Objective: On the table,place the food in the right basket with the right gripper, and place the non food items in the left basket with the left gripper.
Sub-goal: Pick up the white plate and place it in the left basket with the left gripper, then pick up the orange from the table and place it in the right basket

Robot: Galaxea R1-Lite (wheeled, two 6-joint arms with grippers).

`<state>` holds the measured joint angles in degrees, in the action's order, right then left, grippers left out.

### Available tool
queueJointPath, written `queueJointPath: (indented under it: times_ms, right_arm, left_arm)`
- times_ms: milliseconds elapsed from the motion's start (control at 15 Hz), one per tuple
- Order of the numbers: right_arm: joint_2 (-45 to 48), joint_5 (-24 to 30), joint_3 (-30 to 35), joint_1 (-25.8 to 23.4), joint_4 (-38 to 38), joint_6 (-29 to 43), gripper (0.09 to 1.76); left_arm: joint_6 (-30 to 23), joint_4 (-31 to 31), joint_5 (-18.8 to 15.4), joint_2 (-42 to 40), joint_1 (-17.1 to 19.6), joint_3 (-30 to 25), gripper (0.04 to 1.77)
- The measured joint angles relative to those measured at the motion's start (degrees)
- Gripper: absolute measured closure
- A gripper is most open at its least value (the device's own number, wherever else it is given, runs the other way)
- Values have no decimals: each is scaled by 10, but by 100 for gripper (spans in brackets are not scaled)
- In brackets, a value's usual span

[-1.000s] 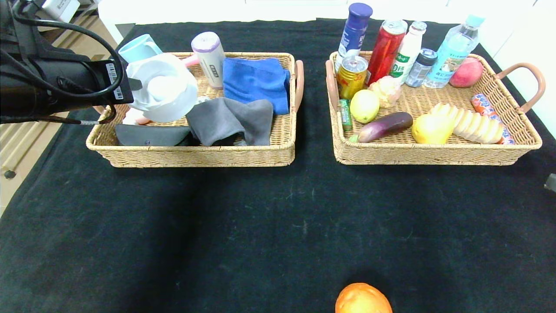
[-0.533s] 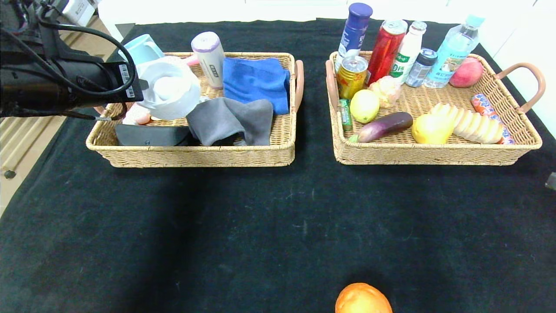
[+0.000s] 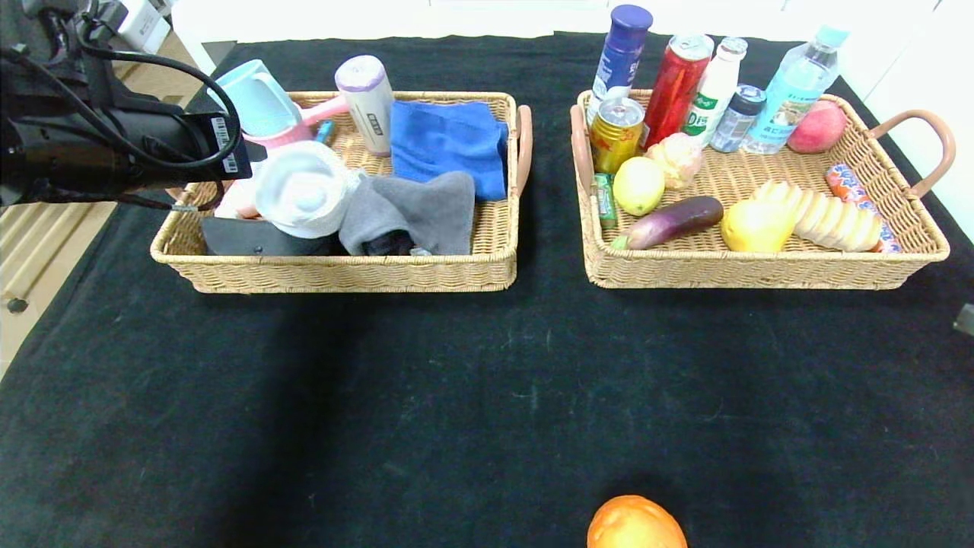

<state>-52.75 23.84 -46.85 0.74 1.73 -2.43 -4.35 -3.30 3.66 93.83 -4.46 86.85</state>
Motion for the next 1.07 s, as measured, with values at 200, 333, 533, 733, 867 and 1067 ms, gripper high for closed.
queueJointPath:
  times_ms: [200, 333, 533, 733, 867, 1067]
  right_arm:
    - [0, 0, 0, 0, 0, 0, 14]
    - [0, 0, 0, 0, 0, 0, 14]
    - [0, 0, 1, 0, 0, 0, 14]
    - [0, 0, 1, 0, 0, 0, 14]
    - [0, 0, 1, 0, 0, 0, 14]
    - [-1, 0, -4, -4, 0, 0, 14]
  left_arm:
    - [0, -3, 0, 2, 1, 0, 84]
    - [0, -4, -1, 2, 0, -3, 67]
    - [-1, -5, -1, 2, 0, -8, 49]
    - [0, -5, -2, 2, -3, -17, 36]
    - [0, -6, -2, -1, -7, -24, 30]
    - [3, -4, -4, -25, -27, -57, 24]
